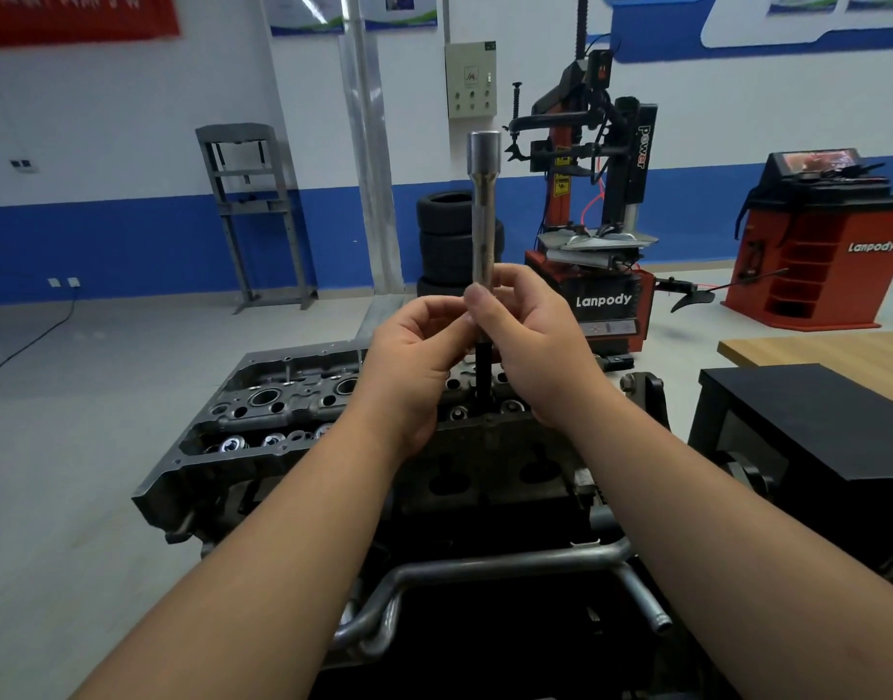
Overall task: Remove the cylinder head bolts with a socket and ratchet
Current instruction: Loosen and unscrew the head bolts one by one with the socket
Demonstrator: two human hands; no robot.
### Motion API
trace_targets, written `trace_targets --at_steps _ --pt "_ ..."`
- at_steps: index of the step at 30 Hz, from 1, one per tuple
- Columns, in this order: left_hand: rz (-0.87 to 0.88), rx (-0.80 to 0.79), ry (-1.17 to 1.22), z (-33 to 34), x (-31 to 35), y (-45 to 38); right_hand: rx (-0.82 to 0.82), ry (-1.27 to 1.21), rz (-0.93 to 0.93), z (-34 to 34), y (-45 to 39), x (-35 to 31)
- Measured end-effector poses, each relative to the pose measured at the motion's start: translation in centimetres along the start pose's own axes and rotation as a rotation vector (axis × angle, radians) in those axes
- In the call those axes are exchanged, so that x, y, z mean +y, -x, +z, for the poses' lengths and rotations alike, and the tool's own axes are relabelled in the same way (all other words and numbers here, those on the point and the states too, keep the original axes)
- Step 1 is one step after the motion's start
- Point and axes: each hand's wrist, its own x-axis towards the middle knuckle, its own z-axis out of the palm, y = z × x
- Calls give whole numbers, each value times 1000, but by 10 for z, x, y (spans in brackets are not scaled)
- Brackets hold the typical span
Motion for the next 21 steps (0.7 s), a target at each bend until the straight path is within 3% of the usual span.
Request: trace_targets --at_steps 21 --pt "-21 -14 35 0 1 0 18 67 13 -1 -1 0"
